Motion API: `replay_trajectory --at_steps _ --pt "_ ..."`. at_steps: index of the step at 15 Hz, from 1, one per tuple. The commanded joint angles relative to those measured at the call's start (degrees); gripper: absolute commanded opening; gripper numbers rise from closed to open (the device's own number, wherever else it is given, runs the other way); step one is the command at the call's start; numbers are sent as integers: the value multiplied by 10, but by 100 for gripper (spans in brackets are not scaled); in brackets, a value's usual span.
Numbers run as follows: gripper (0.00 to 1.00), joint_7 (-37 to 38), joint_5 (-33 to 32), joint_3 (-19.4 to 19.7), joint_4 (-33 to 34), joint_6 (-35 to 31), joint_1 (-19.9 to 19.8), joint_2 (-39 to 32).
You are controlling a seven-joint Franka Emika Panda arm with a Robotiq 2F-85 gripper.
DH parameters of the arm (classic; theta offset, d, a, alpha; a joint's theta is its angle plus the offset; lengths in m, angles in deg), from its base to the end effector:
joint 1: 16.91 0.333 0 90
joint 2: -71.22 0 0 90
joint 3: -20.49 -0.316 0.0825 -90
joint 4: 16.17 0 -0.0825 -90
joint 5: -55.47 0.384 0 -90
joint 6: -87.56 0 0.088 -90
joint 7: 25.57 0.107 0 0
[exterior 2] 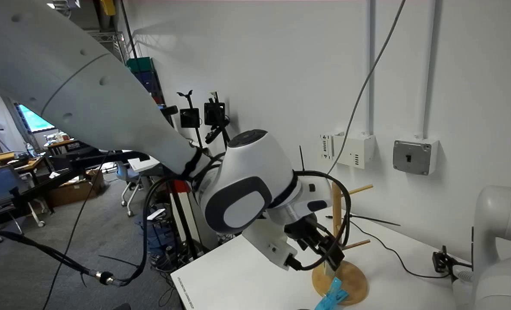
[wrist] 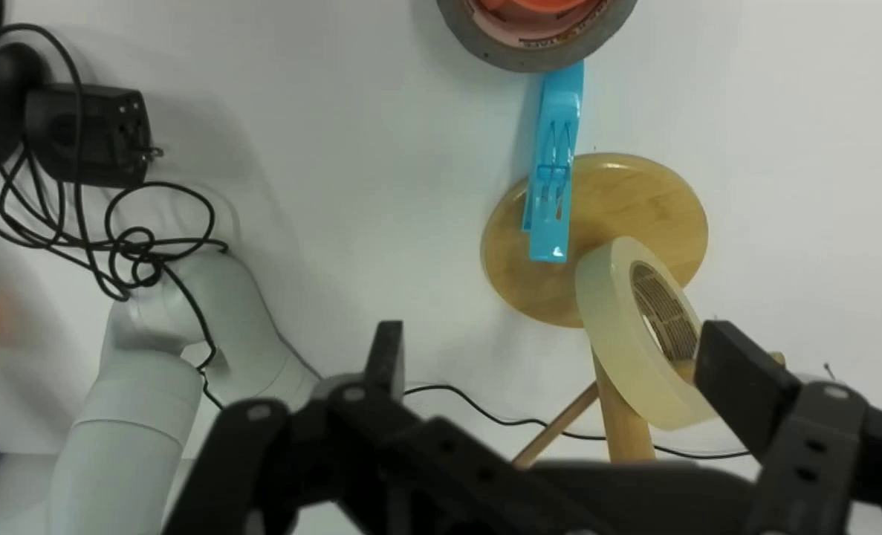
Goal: Move the peg from the stand to the table
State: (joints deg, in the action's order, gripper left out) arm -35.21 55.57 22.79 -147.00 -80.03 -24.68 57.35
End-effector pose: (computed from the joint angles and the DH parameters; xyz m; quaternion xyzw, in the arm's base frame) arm 0.5591 -0.0991 0.2900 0.9801 -0.0029 0.1949 0.0382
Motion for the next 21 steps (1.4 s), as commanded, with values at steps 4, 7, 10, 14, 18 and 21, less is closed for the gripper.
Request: replay_trajectory --at_steps 4,7,10,14,18,21 --pt "100 -5 15 -9 -20 23 4 78" --pt "100 -16 43 -27 -23 15 -2 96" --pt "100 -20 66 -41 -27 10 0 113" --pt "100 -19 87 -53 -32 7 1 132" --pt "100 -27 108 -55 -40 5 -1 152" --pt "100 -8 93 -52 -25 9 1 135"
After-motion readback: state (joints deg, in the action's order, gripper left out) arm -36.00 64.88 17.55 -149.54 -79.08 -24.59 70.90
